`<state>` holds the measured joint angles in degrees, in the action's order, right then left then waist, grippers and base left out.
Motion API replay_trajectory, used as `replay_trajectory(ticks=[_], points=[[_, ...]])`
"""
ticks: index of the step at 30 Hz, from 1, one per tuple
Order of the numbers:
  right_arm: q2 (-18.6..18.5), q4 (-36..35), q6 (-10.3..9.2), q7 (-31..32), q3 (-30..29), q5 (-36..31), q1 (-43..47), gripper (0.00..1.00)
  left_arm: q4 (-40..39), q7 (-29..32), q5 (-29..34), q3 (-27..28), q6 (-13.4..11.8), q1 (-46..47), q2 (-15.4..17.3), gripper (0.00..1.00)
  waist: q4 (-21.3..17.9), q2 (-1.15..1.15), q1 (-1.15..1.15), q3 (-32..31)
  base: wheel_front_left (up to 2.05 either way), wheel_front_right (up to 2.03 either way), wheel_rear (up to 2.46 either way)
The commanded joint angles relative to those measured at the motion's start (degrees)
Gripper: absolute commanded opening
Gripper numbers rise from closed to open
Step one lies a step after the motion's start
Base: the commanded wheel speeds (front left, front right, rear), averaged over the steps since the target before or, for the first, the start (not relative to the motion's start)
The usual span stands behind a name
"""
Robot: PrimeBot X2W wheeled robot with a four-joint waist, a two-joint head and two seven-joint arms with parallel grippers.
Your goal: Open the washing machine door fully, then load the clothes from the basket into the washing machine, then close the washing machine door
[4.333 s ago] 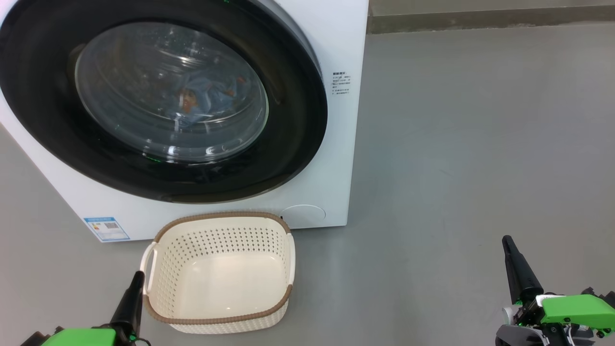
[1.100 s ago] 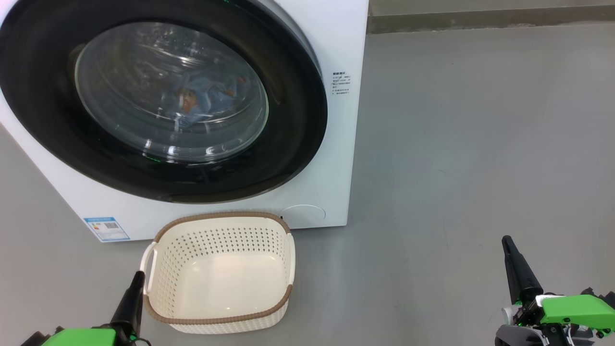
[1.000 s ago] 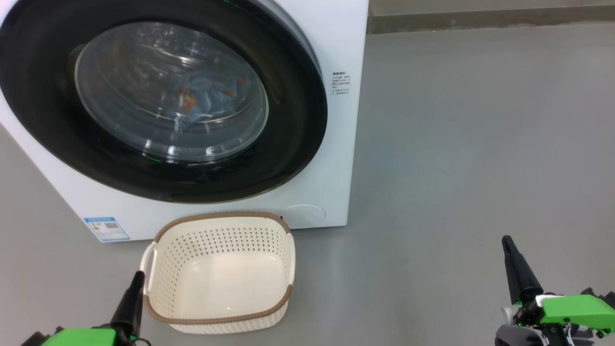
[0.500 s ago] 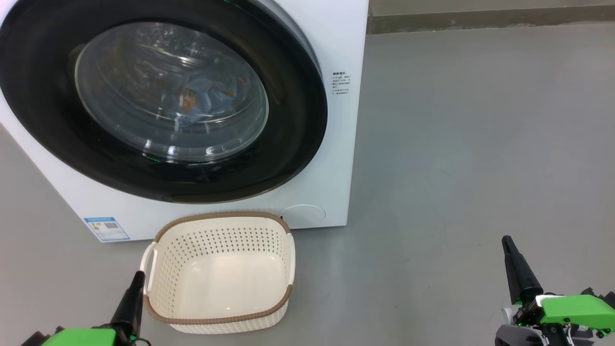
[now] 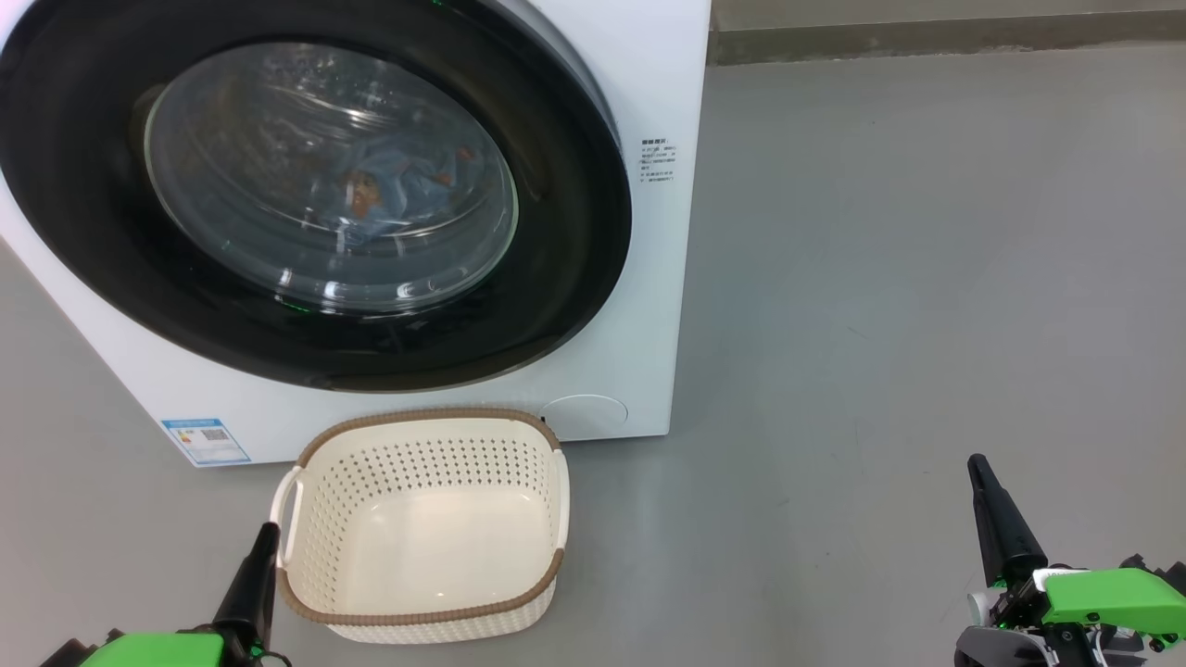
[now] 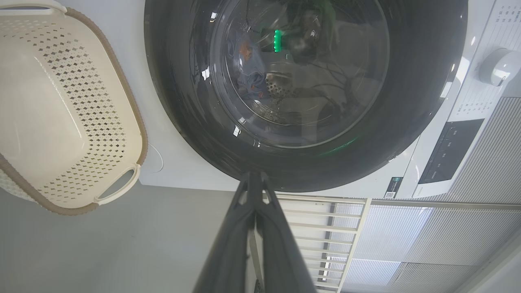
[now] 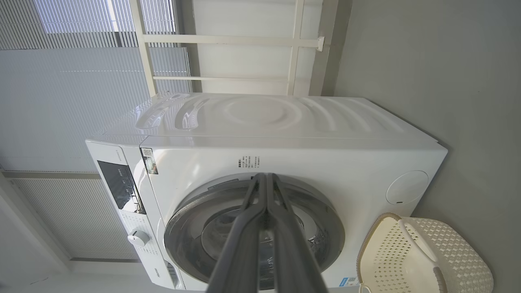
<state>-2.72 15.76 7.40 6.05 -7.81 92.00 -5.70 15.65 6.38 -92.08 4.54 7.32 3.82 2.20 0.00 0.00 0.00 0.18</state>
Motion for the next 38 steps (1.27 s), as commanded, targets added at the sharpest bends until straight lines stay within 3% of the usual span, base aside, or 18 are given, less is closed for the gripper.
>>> replay_trajectory(ticks=[1,38], points=[[-0.2,-1.7,0.09,0.5,1.2,0.1,-0.5,0.0,-1.6,0.2,0.0,2.0,0.2,2.4,0.7,0.0,0.0,0.0,0.0,0.0,0.0,0.0,0.0],[-0.2,-1.7,0.09,0.5,1.2,0.1,-0.5,0.0,-1.6,0.2,0.0,2.0,0.2,2.4,0.7,0.0,0.0,0.0,0.0,0.0,0.0,0.0,0.0]])
